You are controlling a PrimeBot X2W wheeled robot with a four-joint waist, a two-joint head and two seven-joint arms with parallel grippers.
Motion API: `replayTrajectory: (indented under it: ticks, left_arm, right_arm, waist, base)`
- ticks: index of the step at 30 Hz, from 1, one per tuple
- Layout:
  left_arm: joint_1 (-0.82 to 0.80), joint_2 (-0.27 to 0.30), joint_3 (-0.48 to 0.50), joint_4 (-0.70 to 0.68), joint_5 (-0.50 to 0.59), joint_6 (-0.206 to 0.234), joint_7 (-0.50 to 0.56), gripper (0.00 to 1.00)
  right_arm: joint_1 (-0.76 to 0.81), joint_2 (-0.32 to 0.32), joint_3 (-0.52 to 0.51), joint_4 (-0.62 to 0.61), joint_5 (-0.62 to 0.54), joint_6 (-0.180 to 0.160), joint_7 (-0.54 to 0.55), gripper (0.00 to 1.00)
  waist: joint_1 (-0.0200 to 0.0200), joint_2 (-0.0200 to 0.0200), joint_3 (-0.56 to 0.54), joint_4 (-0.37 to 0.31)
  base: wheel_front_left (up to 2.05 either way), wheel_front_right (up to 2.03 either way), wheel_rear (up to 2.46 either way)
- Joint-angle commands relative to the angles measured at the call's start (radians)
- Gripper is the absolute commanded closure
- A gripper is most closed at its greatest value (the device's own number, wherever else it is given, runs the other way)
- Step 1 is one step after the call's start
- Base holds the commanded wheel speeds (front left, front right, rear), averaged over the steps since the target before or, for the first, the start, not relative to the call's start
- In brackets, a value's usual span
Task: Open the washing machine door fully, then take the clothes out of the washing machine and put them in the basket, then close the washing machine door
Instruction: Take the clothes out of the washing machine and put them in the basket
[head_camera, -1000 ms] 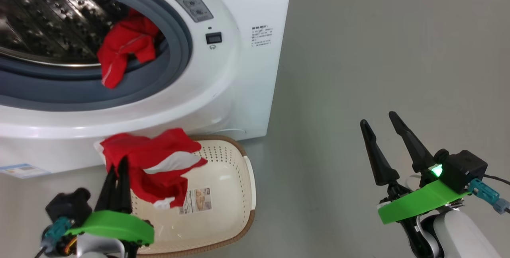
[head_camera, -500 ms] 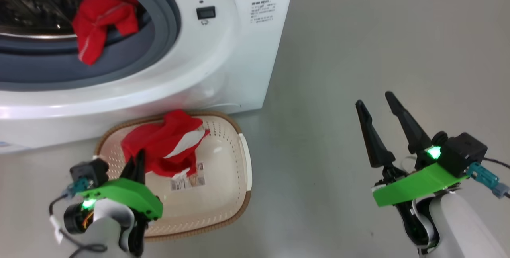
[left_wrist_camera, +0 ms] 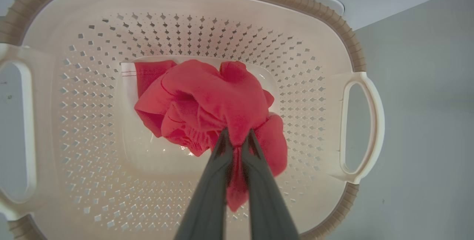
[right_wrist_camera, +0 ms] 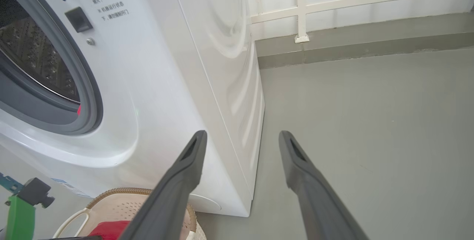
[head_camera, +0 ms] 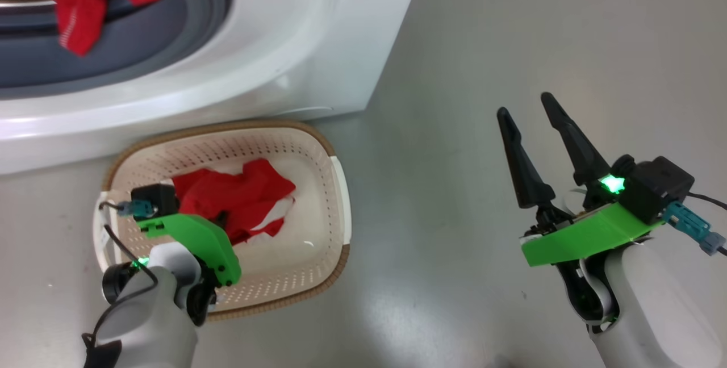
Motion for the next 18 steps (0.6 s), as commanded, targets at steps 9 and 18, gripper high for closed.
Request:
replayTrajectory:
  ticks: [9,18]
  left_arm:
    - [-0.015,0.059,-0.026,0.028,0.023,0.005,-0.018,0.60]
    - [0.034,0.058,-0.014,0.035,-0.008,-0.001,-0.143,0.00]
  right_arm:
    - [-0.010,0.015,0.031,-0.013,0.010,0.003,-0.006,0.00]
    - [0.014,0.012,0.013,0.004,0.006,0.003,-0.006,0.00]
  waist:
    - [0.0000,0.0000,0.034,-0.043]
    - [0.0000,0.0000,-0.051,-0.030]
  base:
    - [0.00,0.00,0.00]
    - [0.00,0.00,0.00]
